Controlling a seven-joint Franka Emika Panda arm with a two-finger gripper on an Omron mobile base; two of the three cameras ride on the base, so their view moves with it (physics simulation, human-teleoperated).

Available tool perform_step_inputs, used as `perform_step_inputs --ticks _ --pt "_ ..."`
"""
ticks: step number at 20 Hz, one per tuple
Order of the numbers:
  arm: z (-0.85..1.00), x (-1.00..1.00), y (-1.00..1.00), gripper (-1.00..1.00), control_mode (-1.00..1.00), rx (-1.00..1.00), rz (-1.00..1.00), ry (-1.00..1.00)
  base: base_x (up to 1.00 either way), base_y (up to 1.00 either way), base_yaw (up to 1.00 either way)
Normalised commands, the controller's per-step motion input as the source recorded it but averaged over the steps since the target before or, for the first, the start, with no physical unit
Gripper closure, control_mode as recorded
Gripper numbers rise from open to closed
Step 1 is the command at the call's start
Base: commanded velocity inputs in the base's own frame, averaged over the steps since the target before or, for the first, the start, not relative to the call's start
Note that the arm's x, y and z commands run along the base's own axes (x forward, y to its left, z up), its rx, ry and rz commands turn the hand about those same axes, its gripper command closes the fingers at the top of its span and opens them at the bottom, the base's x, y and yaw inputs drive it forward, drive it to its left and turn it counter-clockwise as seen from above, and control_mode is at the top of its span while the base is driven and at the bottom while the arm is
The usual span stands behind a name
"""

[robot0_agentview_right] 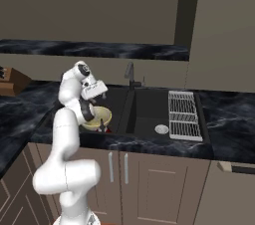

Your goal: Open the cabinet, pick the kettle from the cabinet, and place it in the sink.

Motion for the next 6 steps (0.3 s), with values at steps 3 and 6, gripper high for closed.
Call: perform_step_inputs --ticks 3,6 --pt "0.05 -0.28 0.16 -1.00 -1.00 0.00 0.00 -0.22 0.00 0.00 0.00" --pt "0.15 -0.27 0.11 -1.00 -1.00 0.01 0.00 -0.15 0.00 0.00 0.00"
